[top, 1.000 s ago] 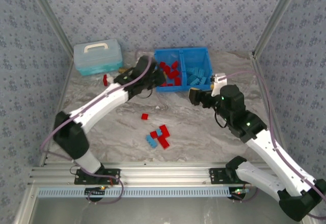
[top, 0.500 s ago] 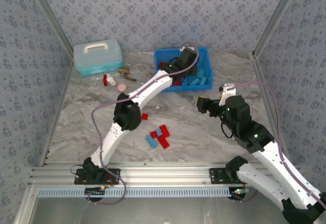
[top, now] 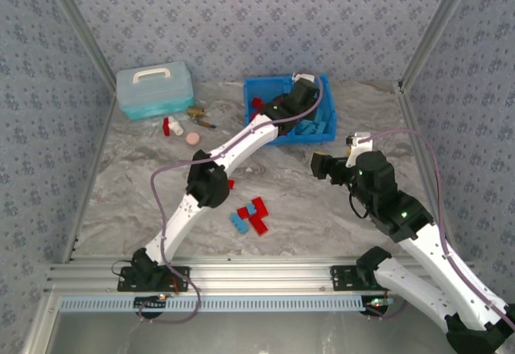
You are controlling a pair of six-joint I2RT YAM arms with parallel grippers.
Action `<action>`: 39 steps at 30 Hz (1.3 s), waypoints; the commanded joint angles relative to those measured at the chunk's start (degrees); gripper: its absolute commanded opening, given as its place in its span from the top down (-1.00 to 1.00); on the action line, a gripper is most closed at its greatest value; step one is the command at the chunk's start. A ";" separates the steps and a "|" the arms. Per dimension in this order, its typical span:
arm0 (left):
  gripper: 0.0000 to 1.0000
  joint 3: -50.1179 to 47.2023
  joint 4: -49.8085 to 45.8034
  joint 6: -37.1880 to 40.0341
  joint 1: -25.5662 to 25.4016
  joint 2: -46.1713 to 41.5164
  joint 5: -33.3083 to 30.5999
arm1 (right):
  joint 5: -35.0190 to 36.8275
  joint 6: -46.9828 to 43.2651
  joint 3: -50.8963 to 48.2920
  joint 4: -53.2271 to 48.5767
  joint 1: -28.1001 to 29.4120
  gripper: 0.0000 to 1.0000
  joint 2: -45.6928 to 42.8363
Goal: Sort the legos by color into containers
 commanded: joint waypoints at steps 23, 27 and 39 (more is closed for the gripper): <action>-0.22 -76.91 0.08 7.31 9.31 -73.89 5.46 | -13.90 -2.49 2.67 -0.87 18.26 -0.89 29.33; -0.42 -85.96 -1.39 6.54 10.48 -81.55 6.92 | -14.35 -0.90 4.02 3.15 19.63 -0.79 38.69; -0.87 -91.38 -0.02 4.15 13.09 -83.95 10.31 | -15.93 -3.12 4.78 8.63 19.49 -0.22 52.50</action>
